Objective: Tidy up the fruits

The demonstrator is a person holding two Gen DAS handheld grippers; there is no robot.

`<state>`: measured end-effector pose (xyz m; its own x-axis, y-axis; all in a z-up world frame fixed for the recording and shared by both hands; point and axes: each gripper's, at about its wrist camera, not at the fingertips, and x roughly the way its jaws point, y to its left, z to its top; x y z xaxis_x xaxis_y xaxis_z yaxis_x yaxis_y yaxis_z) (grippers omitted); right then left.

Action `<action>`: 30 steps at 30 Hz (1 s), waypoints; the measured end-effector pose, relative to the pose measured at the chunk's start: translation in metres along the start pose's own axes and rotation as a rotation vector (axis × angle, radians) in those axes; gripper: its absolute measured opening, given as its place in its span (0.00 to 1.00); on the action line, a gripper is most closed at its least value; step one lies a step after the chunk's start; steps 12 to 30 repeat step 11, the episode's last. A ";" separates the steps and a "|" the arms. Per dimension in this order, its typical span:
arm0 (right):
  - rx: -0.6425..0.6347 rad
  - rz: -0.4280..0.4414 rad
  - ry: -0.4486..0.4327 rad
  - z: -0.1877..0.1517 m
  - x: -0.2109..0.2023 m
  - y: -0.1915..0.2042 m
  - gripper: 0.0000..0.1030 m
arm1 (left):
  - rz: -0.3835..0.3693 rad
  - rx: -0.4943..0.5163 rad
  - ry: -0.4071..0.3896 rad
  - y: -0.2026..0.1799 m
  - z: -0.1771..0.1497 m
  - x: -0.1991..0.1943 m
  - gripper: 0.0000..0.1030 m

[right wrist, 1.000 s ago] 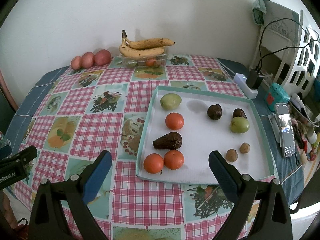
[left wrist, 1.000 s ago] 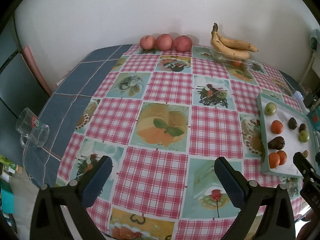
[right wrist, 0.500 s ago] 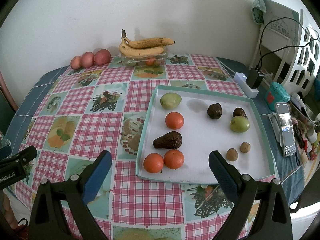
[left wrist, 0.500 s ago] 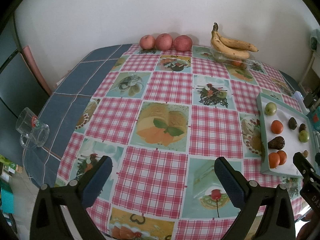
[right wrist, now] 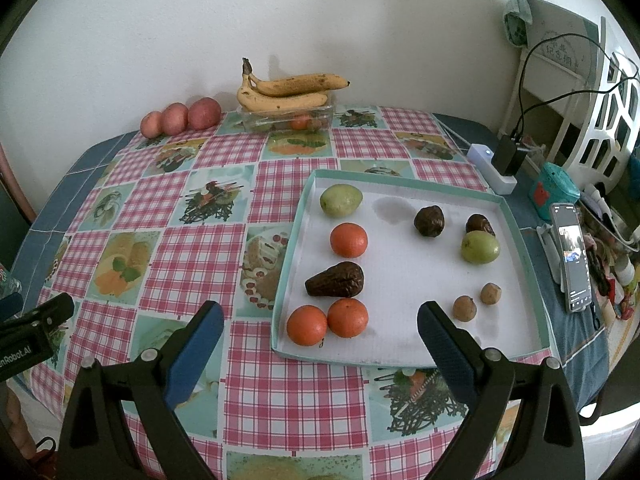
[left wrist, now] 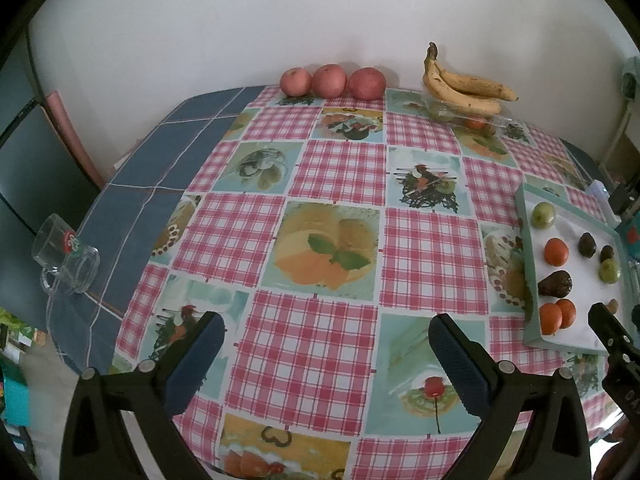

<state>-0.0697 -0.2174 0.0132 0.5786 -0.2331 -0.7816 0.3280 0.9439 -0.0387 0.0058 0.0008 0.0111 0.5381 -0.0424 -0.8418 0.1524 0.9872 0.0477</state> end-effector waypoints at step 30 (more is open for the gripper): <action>-0.001 0.001 0.001 -0.001 0.000 -0.001 0.95 | -0.004 0.002 0.006 0.002 0.000 0.001 1.00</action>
